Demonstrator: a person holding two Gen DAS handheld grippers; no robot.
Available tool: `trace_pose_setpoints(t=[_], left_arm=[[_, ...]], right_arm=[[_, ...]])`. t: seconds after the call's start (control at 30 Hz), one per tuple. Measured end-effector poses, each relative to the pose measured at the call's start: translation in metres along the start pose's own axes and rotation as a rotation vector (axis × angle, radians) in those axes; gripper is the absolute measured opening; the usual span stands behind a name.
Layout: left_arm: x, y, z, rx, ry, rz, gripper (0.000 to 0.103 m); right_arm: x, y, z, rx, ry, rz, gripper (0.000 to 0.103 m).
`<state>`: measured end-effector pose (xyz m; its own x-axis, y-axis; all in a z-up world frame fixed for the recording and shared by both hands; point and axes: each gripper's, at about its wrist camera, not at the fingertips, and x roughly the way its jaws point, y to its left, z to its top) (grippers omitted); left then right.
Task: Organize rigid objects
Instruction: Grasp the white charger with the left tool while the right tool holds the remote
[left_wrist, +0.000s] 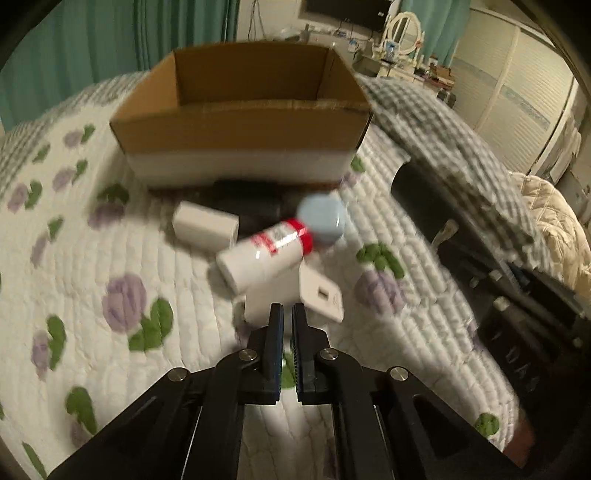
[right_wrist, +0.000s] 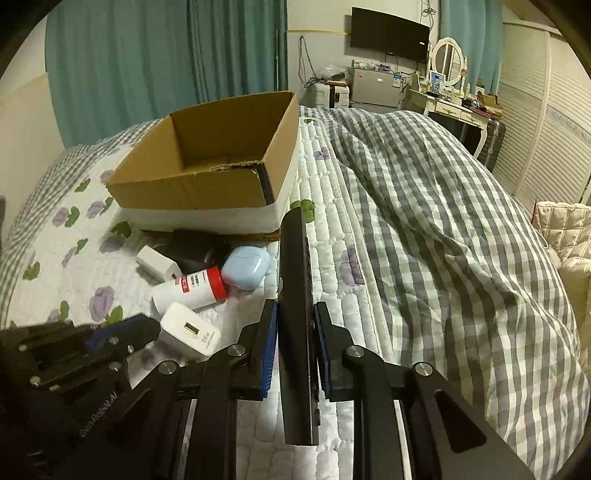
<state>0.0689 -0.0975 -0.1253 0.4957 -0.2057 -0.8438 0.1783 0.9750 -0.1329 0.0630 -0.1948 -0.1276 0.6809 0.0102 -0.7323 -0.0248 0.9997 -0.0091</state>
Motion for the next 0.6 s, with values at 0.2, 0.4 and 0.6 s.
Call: trace_pose_setpoints(t=[0.2, 0.4, 0.6], left_arm=[[0.019, 0.001, -0.007, -0.019, 0.015, -0.013, 0.063], [0.025, -0.007, -0.001, -0.006, -0.016, 0.035, 0.075], [0.05, -0.009, 0.01, -0.048, 0.012, 0.041, 0.075]], right_arm=[[0.008, -0.004, -0.001, 0.013, 0.01, -0.001, 0.018], [0.018, -0.012, 0.0, 0.055, 0.017, 0.003, 0.018], [0.023, -0.02, 0.001, 0.108, 0.022, 0.018, 0.018]])
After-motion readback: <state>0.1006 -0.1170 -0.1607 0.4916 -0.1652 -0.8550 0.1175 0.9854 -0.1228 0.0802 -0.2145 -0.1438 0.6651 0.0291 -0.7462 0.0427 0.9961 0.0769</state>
